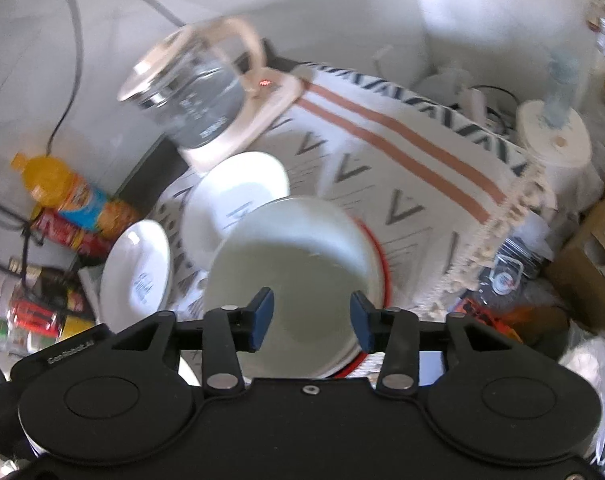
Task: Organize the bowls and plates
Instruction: 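Open both grippers and release the smaller white bowl on the stack, then move both grippers toward the white plate printed 'Sweet'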
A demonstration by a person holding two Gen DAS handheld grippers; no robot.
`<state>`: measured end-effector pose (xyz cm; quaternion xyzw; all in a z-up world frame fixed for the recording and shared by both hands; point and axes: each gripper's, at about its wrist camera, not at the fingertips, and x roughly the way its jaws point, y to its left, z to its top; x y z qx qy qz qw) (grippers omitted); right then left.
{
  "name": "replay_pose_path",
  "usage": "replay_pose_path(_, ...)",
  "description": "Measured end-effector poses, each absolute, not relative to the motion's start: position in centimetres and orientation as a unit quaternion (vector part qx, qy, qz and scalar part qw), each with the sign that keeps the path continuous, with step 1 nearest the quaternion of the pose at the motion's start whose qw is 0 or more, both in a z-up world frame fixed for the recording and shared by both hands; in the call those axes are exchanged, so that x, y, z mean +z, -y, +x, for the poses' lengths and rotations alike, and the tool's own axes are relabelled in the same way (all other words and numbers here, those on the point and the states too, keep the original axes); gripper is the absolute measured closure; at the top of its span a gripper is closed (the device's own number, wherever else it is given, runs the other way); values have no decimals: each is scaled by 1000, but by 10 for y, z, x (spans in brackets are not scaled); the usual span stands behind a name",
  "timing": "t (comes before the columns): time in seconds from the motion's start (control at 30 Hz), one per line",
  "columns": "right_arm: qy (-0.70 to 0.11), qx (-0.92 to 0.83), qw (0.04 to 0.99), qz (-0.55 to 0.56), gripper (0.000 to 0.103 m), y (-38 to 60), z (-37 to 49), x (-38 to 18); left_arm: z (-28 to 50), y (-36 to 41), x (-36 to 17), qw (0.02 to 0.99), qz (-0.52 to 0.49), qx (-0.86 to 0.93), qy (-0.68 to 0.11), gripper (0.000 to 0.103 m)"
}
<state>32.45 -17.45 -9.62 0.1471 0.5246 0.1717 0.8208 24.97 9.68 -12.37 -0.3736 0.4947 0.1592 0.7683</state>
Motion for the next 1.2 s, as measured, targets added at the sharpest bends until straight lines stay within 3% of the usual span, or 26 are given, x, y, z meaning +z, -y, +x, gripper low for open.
replay_pose_path(0.27,-523,259,807,88,42,122,308,-88,212,-123,-125,761,-380,196,-488,29)
replay_pose_path(0.73,-519,354,778,-2,35,49,269,-97,147,-162,-127,750,-390,257,-469,29)
replay_pose_path(0.87,-517,372,770,-27,26,35,260,-102,134,-171,-128,749,-383,265,-471,29)
replay_pose_path(1.2,-501,396,764,-96,15,-1,246,-119,115,-197,-138,760,-348,271,-477,25)
